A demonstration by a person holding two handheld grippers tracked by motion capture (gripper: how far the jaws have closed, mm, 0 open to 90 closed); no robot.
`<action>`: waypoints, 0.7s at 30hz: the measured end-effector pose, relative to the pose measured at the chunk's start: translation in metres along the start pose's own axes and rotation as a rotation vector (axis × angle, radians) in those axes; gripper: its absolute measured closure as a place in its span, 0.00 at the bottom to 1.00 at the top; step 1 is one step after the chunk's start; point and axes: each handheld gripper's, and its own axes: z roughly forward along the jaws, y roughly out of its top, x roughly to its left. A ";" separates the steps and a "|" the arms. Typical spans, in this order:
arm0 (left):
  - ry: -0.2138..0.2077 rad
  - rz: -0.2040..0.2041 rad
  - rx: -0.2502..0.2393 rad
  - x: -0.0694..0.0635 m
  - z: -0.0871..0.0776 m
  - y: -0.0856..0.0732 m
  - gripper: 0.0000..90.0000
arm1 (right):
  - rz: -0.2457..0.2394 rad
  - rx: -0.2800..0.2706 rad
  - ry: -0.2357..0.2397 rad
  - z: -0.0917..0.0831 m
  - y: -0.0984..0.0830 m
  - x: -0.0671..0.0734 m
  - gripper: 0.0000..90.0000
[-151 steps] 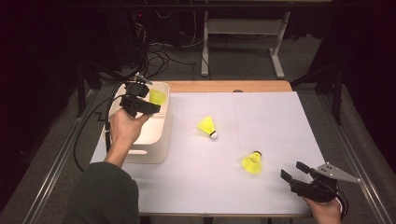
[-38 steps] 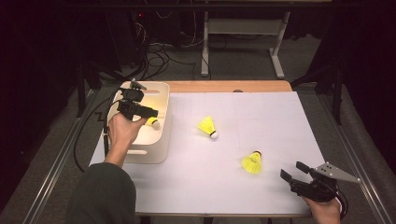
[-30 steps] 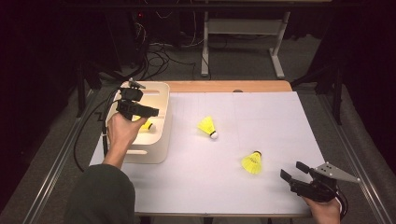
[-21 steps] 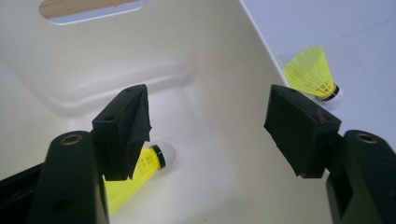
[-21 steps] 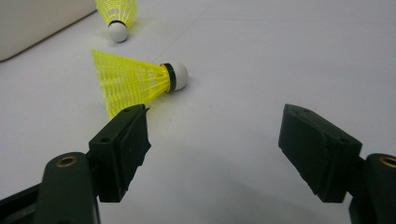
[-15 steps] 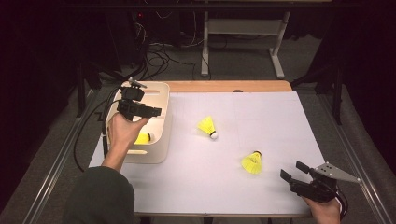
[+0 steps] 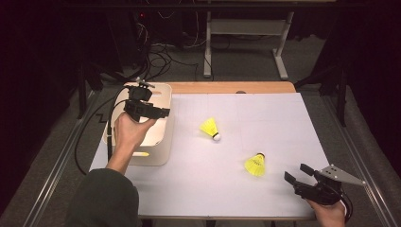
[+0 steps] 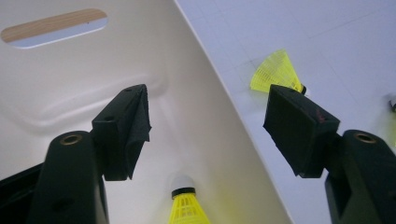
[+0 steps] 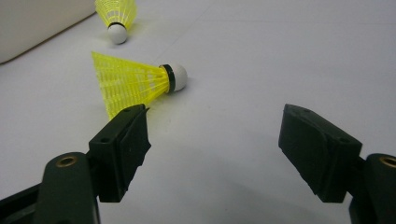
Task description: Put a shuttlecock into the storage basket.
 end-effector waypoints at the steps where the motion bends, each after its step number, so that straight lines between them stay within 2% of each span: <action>1: -0.003 0.003 -0.004 -0.002 0.000 0.000 0.36 | -0.002 0.000 0.001 0.000 0.000 0.000 0.28; 21: -0.052 0.050 -0.013 -0.022 0.001 0.001 0.36 | -0.002 0.000 0.001 0.000 0.000 0.001 0.28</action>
